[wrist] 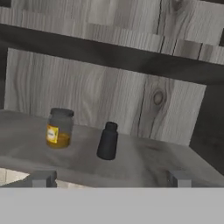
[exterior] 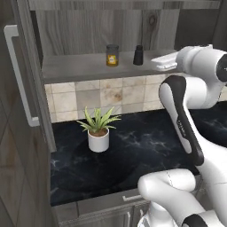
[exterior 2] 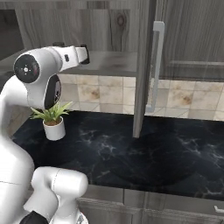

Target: Collect the turmeric, ketchup, and shaker from the cabinet and place them next to the stove.

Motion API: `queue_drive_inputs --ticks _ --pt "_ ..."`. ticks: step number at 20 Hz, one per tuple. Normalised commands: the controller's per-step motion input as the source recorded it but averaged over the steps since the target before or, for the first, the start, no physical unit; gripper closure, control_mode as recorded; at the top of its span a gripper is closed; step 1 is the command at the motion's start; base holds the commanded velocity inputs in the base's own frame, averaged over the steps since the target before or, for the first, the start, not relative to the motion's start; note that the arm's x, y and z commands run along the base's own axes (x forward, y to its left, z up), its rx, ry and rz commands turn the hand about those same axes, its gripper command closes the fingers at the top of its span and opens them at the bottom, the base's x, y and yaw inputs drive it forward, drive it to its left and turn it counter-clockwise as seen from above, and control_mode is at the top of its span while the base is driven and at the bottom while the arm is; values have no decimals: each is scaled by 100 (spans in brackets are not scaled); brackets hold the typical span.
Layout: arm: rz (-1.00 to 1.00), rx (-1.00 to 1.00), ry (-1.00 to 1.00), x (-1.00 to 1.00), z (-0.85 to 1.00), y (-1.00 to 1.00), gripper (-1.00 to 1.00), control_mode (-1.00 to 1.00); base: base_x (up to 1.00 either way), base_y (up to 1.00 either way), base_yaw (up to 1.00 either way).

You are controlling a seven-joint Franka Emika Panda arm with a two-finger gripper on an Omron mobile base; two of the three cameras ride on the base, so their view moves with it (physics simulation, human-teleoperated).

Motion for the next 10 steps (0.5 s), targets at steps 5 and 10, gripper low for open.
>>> queue_drive_inputs --ticks 5,10 --pt "0 19 -12 0 -9 -3 -100 -100 0 0 0" --pt "0 19 0 0 -8 -3 -100 -100 0 0 0"
